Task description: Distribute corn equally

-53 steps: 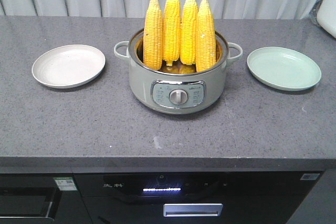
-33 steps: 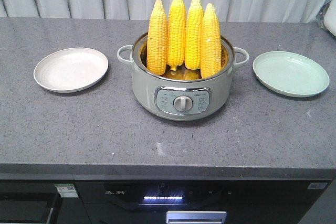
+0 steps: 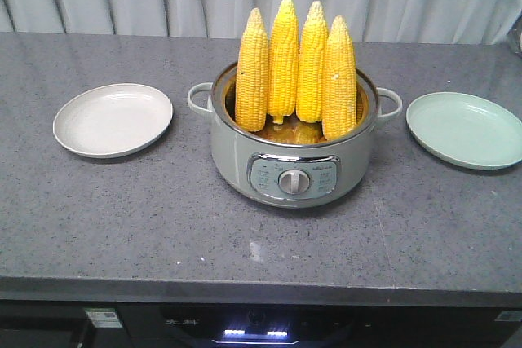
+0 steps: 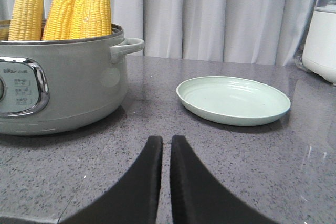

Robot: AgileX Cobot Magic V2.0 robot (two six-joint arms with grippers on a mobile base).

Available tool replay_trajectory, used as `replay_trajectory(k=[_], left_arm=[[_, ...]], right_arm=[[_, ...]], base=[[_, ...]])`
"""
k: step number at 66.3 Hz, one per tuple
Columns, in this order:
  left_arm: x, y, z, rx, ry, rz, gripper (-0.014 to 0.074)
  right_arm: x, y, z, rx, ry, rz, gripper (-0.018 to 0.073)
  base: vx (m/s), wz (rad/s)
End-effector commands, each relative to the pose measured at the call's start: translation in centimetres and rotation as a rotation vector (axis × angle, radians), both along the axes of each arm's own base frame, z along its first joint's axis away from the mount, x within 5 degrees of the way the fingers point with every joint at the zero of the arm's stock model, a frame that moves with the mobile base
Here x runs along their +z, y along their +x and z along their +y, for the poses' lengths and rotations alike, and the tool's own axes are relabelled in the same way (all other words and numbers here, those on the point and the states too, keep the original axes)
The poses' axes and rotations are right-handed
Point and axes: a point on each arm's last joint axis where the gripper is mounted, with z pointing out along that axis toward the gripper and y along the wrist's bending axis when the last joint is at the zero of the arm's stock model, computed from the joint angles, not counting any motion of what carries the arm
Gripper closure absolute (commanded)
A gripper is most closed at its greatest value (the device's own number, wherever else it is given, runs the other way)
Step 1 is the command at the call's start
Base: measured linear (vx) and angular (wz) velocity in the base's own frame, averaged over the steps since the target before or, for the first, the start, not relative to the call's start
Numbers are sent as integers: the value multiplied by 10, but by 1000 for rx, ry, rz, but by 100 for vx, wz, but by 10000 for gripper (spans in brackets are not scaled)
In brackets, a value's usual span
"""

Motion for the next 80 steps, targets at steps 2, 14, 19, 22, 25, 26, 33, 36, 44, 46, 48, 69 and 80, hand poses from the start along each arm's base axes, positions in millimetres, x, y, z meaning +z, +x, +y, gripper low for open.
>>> replay_trajectory(k=[2,14,19,22,25,26,33,36,44,46,48,69,80], left_arm=[[3,-1,-1,-14,-6,-73,603],[3,-1,-1,-14,-6,-73,603],[3,-1,-1,-14,-6,-73,603],[3,-1,-1,-14,-6,-73,603],[3,-1,-1,-14,-6,-73,603],[3,-1,-1,-14,-6,-73,603],[3,-1,-1,-14,-6,-73,603],[3,-1,-1,-14,-6,-73,603],[3,-1,-1,-14,-6,-73,603],[3,-1,-1,-14,-6,-73,603],[3,-1,-1,-14,-6,-73,603],[3,-1,-1,-14,-6,-73,603],[3,-1,-1,-14,-6,-73,603]], right_arm=[[5,0,0,-6,-6,-73,524],[5,0,0,-6,-6,-73,524],[5,0,0,-6,-6,-73,524],[5,0,0,-6,-6,-73,524],[5,0,0,-6,-6,-73,524],[5,0,0,-6,-6,-73,524],[5,0,0,-6,-6,-73,524],[5,0,0,-6,-6,-73,524],[5,0,0,-6,-6,-73,524],[5,0,0,-6,-6,-73,524],[5,0,0,-6,-6,-73,524],[5,0,0,-6,-6,-73,524],[5,0,0,-6,-6,-73,524]], base=[[7,3],[8,3],[8,2],[7,1],[7,1],[7,1],[6,0],[6,-1],[5,-3],[4,-4],[4,-4],[3,-5],[2,-3]])
